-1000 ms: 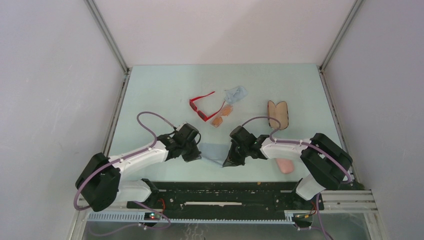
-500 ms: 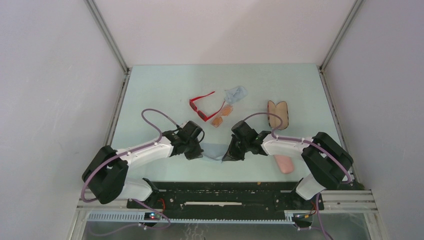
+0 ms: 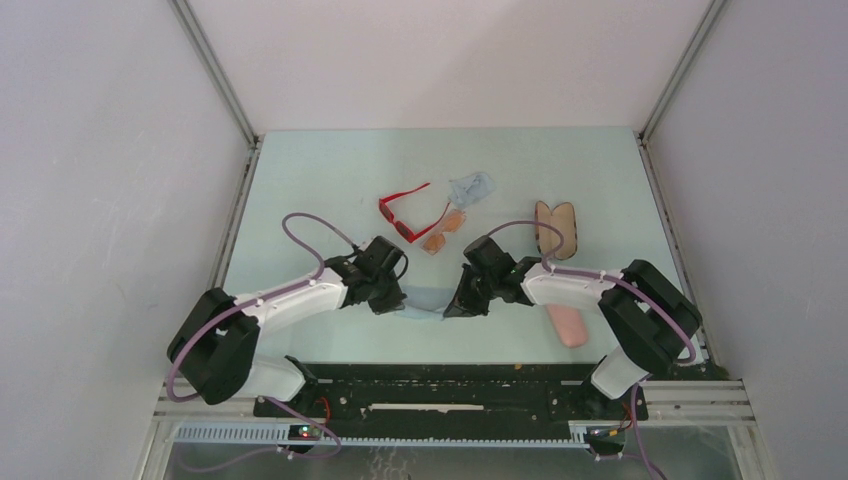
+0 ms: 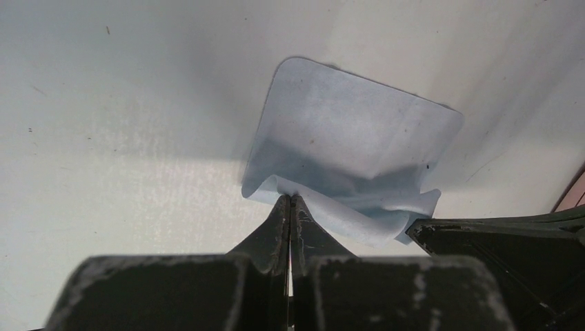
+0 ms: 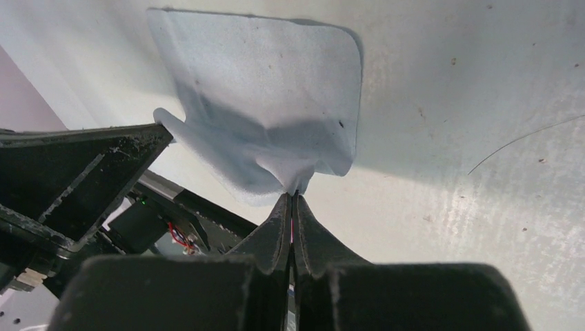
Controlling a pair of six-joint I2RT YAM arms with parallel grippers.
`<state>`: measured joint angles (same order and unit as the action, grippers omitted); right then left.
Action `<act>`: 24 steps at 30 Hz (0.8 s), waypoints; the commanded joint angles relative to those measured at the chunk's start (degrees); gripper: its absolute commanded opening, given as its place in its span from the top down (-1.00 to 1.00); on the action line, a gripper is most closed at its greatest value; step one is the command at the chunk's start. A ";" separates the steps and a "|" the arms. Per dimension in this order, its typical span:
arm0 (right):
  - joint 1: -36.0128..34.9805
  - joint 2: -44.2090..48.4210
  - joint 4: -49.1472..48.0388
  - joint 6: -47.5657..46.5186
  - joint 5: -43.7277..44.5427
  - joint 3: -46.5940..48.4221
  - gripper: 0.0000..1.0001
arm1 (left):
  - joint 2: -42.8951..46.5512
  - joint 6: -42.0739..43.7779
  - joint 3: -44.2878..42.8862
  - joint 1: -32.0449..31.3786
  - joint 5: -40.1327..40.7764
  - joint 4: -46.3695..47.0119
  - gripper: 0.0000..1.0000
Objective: Organize the sunglasses
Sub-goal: Fold the glasses cleaning cloth at the center of the board.
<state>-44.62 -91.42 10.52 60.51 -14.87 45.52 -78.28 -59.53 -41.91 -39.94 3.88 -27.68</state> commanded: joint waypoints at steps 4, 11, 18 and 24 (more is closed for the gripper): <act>-3.80 7.26 4.85 -13.03 -0.48 1.67 0.67 | 4.26 2.55 0.93 0.11 -2.96 -0.01 1.00; -9.97 11.76 11.04 -22.03 7.09 1.63 0.20 | 5.54 4.17 3.84 -1.62 -5.47 -0.18 1.00; -17.02 10.49 7.66 -24.24 19.63 1.62 0.24 | 6.22 2.27 4.63 -1.85 -4.30 0.17 1.00; -23.88 7.57 3.08 -31.11 29.70 1.68 0.18 | 5.91 1.90 4.55 -1.91 -4.06 0.20 1.00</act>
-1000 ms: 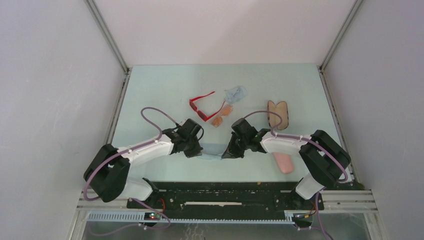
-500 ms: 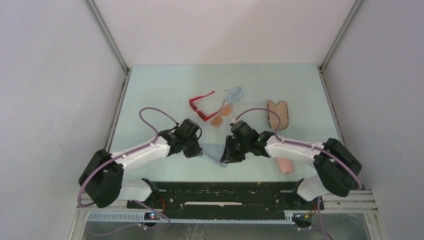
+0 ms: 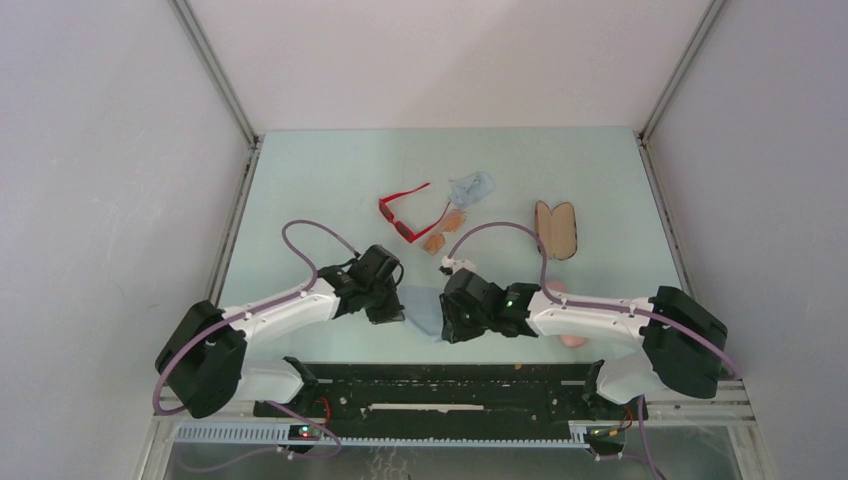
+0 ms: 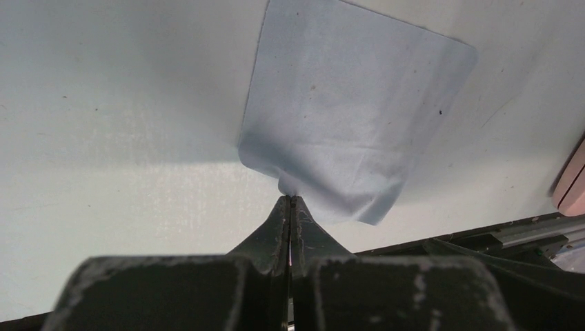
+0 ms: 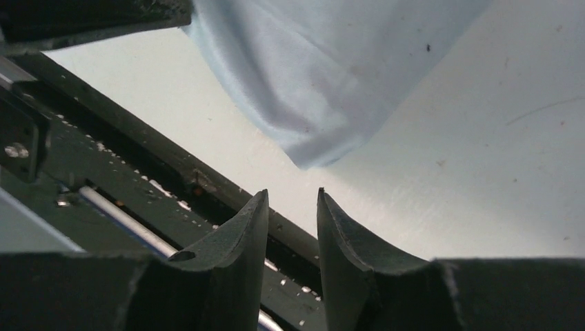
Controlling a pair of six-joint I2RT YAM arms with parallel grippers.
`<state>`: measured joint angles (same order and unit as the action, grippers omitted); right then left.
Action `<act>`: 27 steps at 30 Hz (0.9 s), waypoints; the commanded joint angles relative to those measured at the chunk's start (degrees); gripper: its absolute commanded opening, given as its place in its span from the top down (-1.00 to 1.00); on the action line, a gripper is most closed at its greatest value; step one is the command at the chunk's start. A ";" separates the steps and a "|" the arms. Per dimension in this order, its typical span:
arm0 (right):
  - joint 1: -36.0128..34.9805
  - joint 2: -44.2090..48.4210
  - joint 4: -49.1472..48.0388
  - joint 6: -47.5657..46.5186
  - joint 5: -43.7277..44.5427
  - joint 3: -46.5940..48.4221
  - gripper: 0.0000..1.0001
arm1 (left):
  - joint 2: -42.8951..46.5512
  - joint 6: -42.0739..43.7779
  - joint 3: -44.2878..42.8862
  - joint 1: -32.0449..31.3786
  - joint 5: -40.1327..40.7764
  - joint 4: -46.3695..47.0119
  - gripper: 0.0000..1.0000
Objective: Organize the sunglasses
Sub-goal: Fold the glasses cleaning cloth at the center of the board.
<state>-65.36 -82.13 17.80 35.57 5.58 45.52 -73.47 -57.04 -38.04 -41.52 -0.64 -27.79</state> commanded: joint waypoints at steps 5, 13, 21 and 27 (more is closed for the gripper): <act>-3.85 -4.79 -5.84 -6.71 10.29 1.68 0.18 | 0.88 -0.53 0.60 -0.25 0.52 0.31 1.00; -3.54 -8.48 -6.86 -3.55 11.42 1.68 0.26 | 0.27 -0.71 0.60 -0.25 0.40 0.63 1.00; -3.37 -9.36 -6.91 -1.65 11.09 1.61 0.57 | 0.22 -0.83 0.60 -0.32 0.38 0.68 1.00; -2.57 -6.57 -5.89 -1.94 11.82 1.68 0.83 | 0.62 -1.68 0.17 -0.31 0.43 0.82 1.00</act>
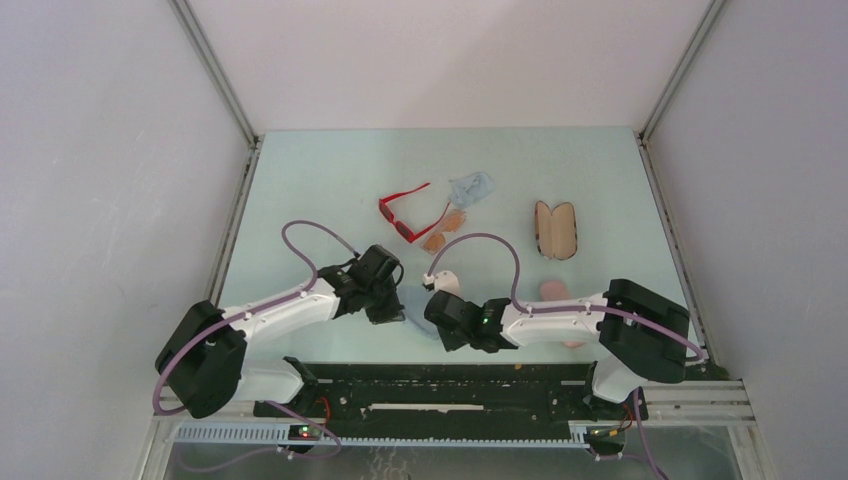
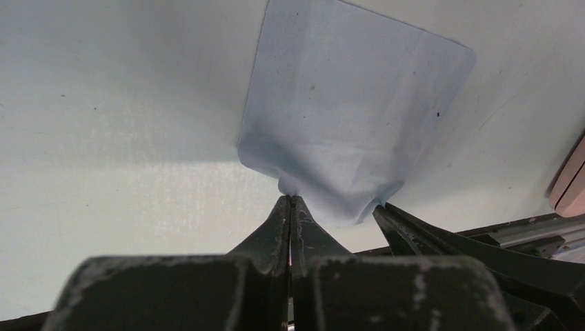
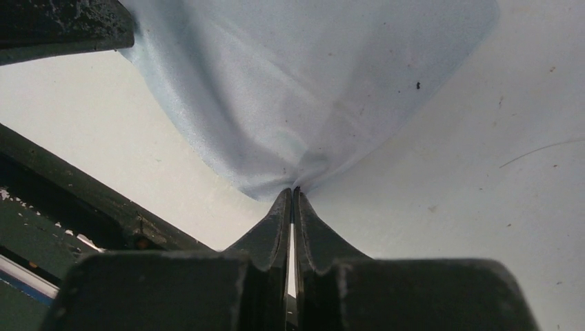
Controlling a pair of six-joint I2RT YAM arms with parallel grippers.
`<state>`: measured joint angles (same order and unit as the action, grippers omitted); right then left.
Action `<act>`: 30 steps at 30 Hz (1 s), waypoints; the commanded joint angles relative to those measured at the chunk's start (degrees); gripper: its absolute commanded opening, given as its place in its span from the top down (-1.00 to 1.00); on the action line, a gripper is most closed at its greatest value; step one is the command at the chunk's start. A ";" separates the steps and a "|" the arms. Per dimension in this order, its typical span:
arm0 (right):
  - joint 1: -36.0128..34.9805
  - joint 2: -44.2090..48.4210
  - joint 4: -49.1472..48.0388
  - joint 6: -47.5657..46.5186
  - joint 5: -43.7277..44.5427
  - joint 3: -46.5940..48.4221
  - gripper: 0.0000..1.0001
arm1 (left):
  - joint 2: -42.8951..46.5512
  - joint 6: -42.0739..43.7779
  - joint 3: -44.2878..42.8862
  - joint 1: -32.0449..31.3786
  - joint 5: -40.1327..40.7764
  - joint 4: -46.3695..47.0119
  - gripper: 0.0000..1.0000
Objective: Organize the sunglasses
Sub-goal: Fold the glasses cleaning cloth at the center of the board.
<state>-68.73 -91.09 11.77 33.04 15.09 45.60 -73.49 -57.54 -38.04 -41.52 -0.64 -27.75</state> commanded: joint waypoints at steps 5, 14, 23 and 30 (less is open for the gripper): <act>3.64 4.32 0.09 1.10 0.81 1.59 0.84 | 0.19 -2.54 -0.67 -0.17 0.12 2.16 1.00; 8.42 5.06 -0.83 1.71 -2.63 1.59 0.90 | -2.15 -2.39 -2.83 1.04 2.44 1.58 1.00; 9.56 4.96 -0.49 1.36 -4.00 2.42 0.91 | -3.32 -1.75 -4.14 2.57 2.67 1.99 1.00; 10.40 4.54 -0.62 1.46 -4.45 3.25 0.92 | -4.66 -0.77 -6.17 3.10 2.82 1.98 1.00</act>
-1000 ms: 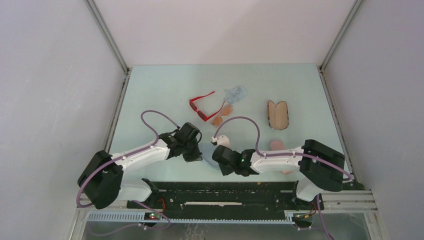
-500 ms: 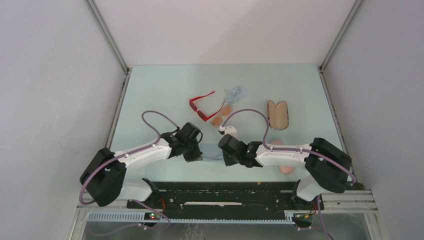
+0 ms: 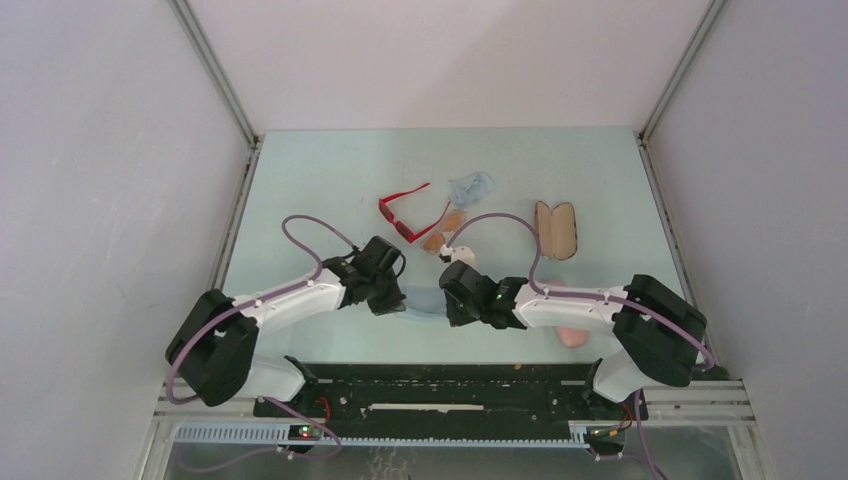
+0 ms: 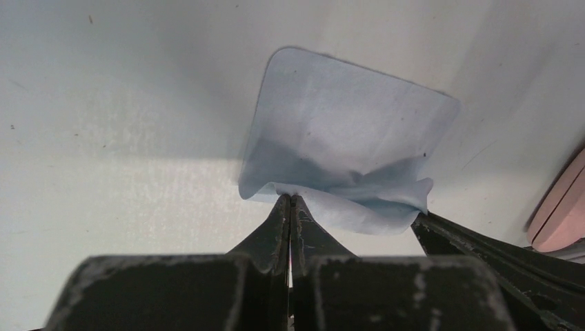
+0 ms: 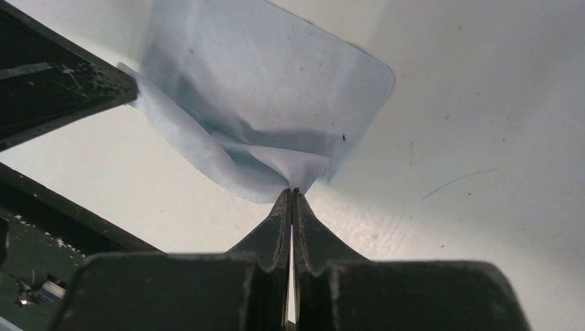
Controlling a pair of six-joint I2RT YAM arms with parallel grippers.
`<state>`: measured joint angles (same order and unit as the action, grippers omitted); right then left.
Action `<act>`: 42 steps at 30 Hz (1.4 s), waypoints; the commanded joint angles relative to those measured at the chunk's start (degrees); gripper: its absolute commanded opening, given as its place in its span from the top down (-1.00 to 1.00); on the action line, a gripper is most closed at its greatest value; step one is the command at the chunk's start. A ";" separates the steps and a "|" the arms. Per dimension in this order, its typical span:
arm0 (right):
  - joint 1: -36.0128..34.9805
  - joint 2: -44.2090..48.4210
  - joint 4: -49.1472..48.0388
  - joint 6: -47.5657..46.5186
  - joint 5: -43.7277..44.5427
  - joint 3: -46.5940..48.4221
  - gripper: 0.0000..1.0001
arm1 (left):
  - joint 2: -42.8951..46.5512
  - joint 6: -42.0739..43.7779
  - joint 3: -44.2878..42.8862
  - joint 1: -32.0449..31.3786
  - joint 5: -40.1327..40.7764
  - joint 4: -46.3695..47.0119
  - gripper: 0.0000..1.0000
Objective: Organize the sunglasses
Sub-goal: Fold the glasses cleaning cloth at the center of the board.
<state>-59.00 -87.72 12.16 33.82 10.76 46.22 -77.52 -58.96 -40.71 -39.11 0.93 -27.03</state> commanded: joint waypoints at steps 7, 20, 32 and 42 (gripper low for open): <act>1.49 -0.22 -1.22 1.20 -0.90 3.44 0.94 | -1.95 1.45 -4.87 1.69 1.42 1.19 1.00; 2.96 -1.22 -0.94 1.97 -1.99 3.44 0.97 | -4.76 2.84 -7.18 2.99 1.71 1.06 1.00; 4.37 -2.39 -1.56 3.00 -3.36 3.44 0.97 | -6.60 3.06 -7.78 3.26 1.62 1.53 1.00; 5.32 -3.31 -2.08 3.78 -3.57 3.44 0.96 | -8.23 2.71 -8.48 3.44 2.36 2.02 1.00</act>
<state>-54.35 -90.50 11.38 36.49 6.90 47.77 -85.23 -56.95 -45.32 -36.16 1.43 -26.00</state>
